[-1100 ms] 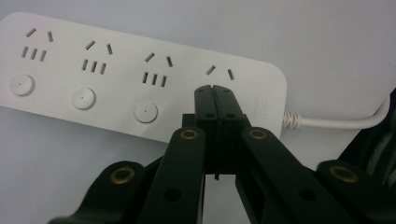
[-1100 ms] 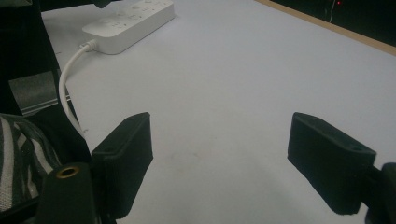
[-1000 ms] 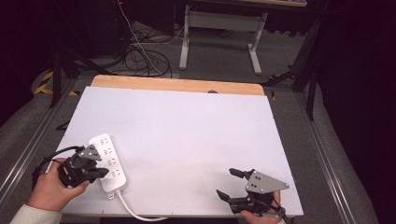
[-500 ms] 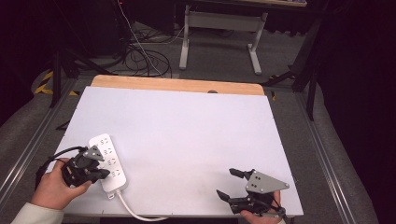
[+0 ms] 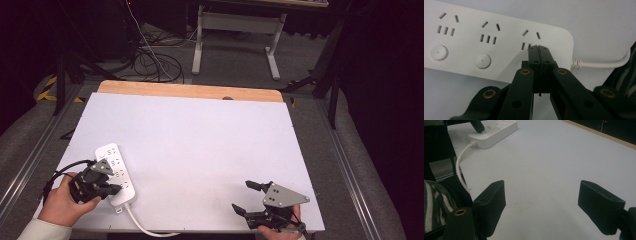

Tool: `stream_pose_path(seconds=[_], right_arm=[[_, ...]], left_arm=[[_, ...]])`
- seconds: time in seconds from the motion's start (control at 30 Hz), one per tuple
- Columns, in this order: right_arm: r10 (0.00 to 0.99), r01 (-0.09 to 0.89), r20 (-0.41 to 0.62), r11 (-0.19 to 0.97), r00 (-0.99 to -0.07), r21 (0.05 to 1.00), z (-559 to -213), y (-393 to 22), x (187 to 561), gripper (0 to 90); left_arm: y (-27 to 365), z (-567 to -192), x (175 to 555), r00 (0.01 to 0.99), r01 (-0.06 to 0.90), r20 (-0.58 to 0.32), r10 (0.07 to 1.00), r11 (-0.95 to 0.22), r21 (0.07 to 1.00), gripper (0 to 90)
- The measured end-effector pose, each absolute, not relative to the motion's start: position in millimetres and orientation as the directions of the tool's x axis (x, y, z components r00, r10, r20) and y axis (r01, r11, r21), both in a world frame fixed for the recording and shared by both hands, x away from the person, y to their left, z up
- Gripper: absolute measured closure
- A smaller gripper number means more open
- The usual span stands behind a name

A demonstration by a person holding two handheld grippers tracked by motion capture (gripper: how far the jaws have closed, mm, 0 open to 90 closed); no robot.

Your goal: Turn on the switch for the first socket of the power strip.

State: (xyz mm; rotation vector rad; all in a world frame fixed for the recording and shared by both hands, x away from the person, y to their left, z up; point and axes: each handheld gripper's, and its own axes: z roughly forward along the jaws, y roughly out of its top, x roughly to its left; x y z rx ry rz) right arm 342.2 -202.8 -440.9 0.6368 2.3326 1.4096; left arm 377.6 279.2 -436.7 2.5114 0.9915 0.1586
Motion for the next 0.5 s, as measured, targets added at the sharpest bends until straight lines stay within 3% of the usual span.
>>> stream_pose_path(seconds=[0.5], right_arm=[[0.537,0.199,-0.060,0.412,-0.841,0.889,-441.2,-203.1,342.6,22.6]], left_arm=[[282.8,-435.6,377.3,0.728,0.623,-0.041,0.685,-0.636,0.456,90.0]])
